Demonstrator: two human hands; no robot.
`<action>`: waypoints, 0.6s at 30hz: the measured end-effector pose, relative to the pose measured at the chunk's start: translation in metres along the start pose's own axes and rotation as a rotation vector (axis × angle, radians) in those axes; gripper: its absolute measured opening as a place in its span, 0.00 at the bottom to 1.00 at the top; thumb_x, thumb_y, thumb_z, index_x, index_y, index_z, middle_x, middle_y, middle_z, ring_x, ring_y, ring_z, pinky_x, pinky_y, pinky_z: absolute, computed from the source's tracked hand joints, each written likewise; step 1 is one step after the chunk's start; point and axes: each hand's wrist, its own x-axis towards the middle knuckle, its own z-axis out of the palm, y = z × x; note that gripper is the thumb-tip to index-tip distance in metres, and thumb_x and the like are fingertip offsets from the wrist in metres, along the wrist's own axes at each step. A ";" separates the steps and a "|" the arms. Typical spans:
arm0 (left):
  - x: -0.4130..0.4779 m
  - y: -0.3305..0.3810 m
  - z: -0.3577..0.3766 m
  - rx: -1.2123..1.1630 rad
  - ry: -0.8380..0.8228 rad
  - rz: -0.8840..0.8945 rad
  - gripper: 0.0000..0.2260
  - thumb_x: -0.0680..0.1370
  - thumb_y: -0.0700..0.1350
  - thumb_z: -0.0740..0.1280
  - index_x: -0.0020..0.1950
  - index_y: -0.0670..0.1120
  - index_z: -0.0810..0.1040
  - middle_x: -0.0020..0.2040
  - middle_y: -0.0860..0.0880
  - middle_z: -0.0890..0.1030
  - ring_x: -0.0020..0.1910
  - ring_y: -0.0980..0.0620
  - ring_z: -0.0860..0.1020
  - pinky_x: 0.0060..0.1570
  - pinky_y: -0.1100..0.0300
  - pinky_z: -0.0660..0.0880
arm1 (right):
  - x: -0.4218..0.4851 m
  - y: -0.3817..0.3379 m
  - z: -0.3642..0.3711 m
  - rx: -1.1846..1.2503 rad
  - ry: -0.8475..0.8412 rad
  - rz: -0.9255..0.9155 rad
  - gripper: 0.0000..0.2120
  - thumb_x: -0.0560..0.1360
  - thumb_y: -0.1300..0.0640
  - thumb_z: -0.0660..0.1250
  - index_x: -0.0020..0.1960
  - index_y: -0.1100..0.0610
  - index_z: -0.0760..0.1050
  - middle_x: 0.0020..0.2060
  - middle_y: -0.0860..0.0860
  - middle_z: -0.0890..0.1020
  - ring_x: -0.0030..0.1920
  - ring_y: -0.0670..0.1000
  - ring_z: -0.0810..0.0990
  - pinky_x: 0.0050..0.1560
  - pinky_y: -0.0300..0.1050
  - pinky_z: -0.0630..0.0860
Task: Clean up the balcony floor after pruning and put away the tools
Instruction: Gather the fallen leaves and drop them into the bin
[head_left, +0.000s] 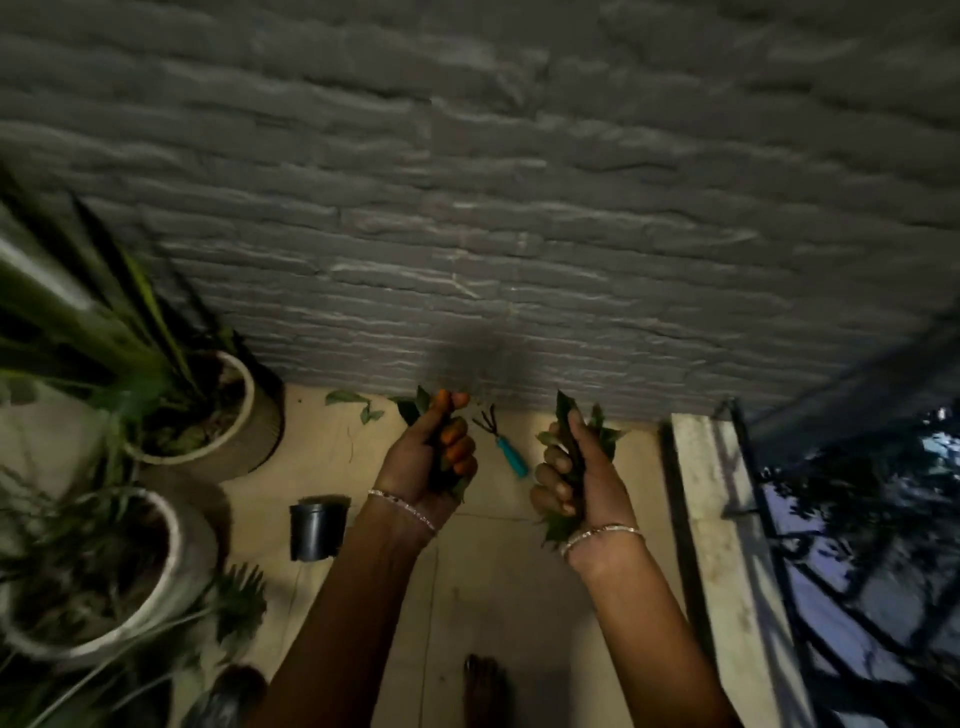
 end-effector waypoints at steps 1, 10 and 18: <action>-0.031 0.013 0.016 0.009 0.016 -0.007 0.11 0.82 0.50 0.58 0.46 0.46 0.75 0.26 0.53 0.64 0.21 0.58 0.63 0.20 0.67 0.63 | -0.030 -0.009 0.016 0.008 -0.004 0.018 0.15 0.77 0.47 0.65 0.36 0.54 0.72 0.24 0.47 0.67 0.18 0.43 0.63 0.17 0.33 0.58; -0.290 0.090 0.103 -0.073 0.167 0.014 0.11 0.81 0.48 0.59 0.42 0.46 0.74 0.25 0.53 0.63 0.21 0.56 0.63 0.21 0.66 0.60 | -0.267 -0.046 0.112 -0.005 -0.186 0.107 0.16 0.74 0.45 0.67 0.34 0.53 0.70 0.24 0.47 0.67 0.19 0.43 0.63 0.17 0.34 0.60; -0.425 0.104 0.127 -0.147 0.198 0.137 0.10 0.80 0.46 0.61 0.42 0.45 0.76 0.25 0.52 0.65 0.21 0.55 0.65 0.20 0.66 0.64 | -0.363 -0.051 0.155 -0.270 -0.404 0.102 0.17 0.72 0.41 0.69 0.39 0.52 0.69 0.26 0.46 0.66 0.22 0.43 0.64 0.18 0.35 0.59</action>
